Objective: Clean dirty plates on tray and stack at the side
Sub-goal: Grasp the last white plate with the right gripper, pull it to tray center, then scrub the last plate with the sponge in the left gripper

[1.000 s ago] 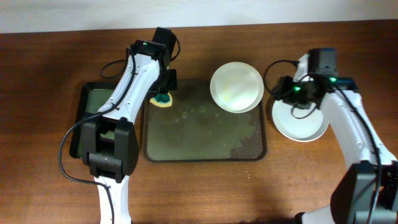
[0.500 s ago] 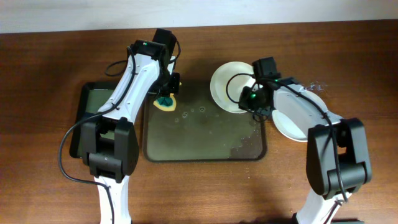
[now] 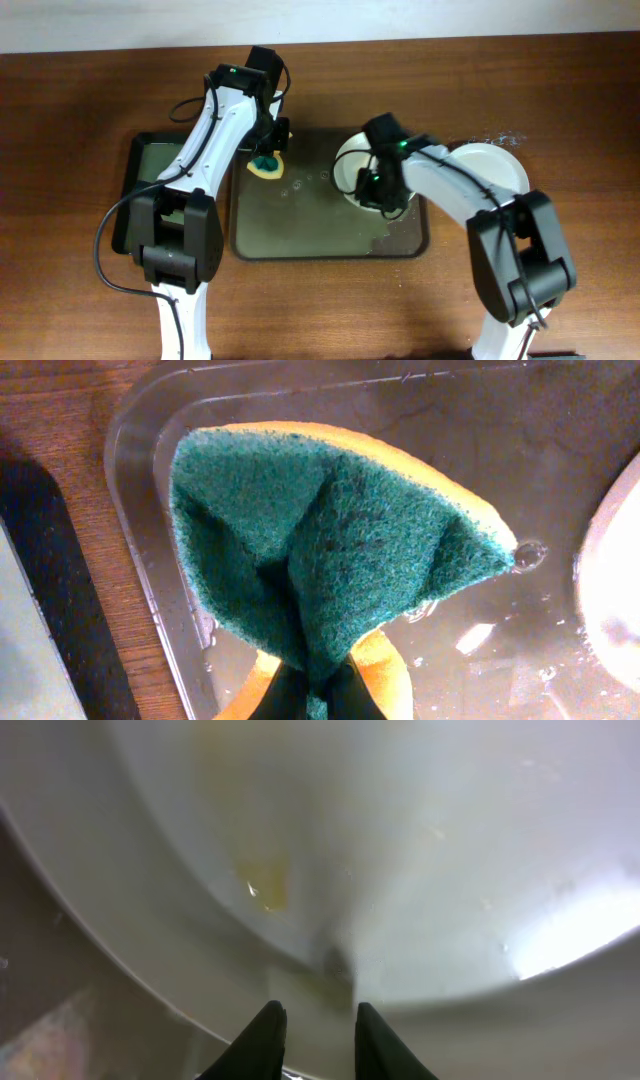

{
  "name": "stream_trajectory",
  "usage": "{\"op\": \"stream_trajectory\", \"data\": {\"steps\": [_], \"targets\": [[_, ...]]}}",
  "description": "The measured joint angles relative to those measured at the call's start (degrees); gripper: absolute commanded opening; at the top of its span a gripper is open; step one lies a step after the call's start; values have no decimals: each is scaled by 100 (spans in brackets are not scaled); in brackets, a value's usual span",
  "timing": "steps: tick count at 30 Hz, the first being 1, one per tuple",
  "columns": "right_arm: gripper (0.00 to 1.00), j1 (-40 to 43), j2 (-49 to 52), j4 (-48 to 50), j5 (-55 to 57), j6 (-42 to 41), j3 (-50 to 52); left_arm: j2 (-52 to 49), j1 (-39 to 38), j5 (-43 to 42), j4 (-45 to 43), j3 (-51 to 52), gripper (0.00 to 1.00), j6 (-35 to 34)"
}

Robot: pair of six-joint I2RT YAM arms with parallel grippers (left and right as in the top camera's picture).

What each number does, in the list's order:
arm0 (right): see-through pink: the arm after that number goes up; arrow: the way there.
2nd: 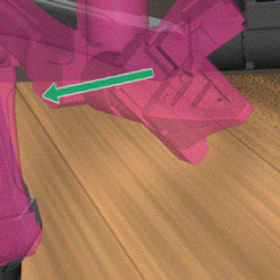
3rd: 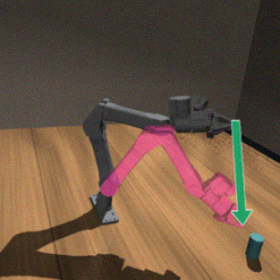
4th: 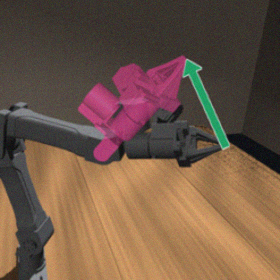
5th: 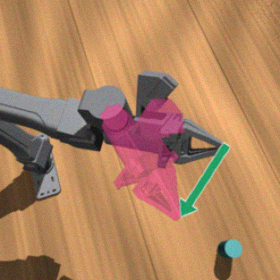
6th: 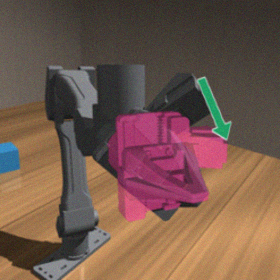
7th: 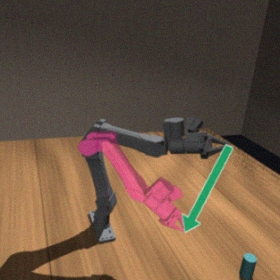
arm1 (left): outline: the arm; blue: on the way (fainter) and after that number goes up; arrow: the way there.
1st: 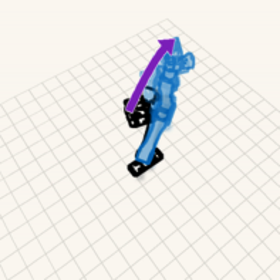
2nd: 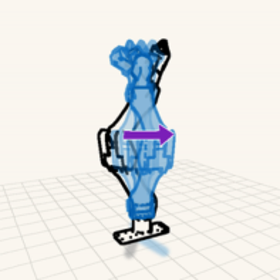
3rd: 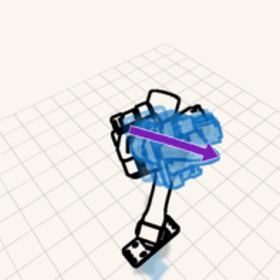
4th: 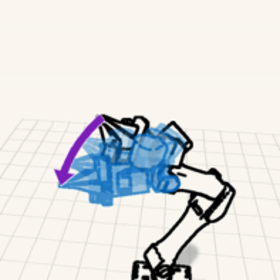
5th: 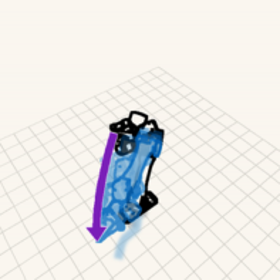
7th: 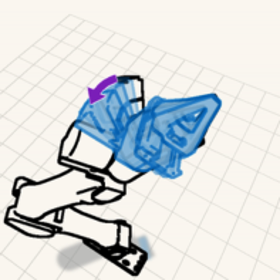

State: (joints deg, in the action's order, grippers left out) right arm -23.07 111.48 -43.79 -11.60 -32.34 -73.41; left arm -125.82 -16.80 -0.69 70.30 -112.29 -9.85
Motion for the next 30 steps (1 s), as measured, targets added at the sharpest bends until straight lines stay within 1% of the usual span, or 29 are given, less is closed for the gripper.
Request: {"op": "stream_trajectory", "data": {"steps": [4,8,9,10,15,18,22,26,30], "targets": [[25,-671,-9,-2,-52,2,0,0,0,0,0,0,0,0],[26,-898,-31,-59,-155,2,-22,0,0,0,0,0,0,0],[27,-828,-35,-129,-162,7,-66,0,0,0,0,0,0,2],[31,-673,-66,-221,-162,24,-151,0,0,0,0,0,0,2],[41,-37,-391,-686,-136,245,-557,0,0,0,0,0,0,4],[41,566,-710,-935,-90,291,-684,0,0,0,0,0,0,101],[41,1180,-752,-1130,-31,522,-629,0,0,0,-9,0,0,201],[41,1266,-752,-1119,-11,734,-293,0,0,0,-109,0,0,236],[41,1248,-750,-804,-9,833,188,0,0,-2,-164,0,0,238]]}}
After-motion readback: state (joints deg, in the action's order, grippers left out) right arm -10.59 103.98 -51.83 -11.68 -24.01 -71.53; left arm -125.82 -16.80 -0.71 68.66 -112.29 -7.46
